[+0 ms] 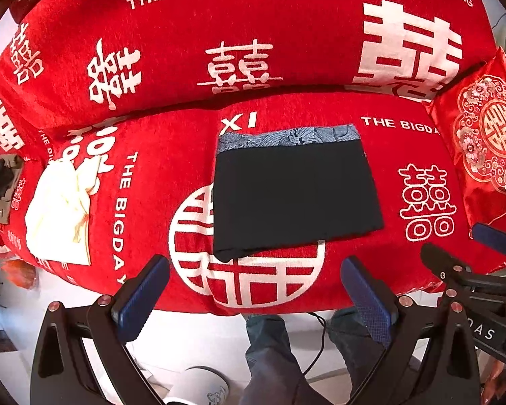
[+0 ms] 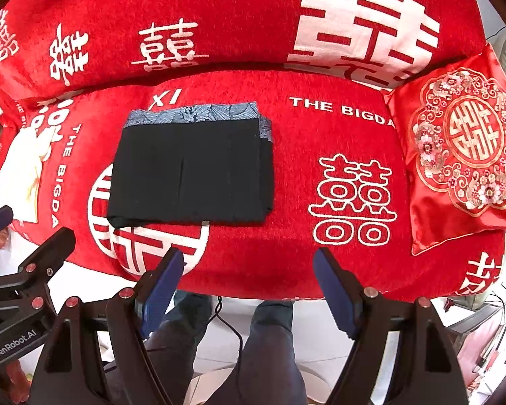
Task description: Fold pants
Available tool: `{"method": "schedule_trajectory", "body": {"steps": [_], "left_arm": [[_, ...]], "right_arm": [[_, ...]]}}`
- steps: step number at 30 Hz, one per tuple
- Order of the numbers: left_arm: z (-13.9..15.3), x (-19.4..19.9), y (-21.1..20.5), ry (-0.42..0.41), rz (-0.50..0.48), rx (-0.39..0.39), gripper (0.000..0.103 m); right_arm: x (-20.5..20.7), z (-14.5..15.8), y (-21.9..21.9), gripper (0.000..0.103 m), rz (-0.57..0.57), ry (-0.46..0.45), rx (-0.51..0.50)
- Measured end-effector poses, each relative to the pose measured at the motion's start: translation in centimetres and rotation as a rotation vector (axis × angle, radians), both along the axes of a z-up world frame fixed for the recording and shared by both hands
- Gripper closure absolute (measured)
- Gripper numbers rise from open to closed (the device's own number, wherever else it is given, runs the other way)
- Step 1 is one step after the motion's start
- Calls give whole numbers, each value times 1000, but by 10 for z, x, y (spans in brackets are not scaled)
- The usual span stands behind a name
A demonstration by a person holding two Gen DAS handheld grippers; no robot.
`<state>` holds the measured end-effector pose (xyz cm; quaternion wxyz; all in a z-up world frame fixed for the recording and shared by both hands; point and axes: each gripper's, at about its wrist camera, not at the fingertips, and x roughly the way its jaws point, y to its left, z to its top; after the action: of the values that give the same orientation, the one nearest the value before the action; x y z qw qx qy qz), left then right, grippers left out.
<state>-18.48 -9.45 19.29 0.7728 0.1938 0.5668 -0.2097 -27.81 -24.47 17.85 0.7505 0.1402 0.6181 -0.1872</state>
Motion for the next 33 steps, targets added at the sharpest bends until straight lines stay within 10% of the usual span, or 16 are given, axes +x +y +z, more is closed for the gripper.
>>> {"method": "schedule_trajectory", "body": {"steps": [33], "left_arm": [[5, -1, 5, 4, 11, -36, 1]], "right_arm": [[3, 0, 5, 21, 7, 6, 2]]}}
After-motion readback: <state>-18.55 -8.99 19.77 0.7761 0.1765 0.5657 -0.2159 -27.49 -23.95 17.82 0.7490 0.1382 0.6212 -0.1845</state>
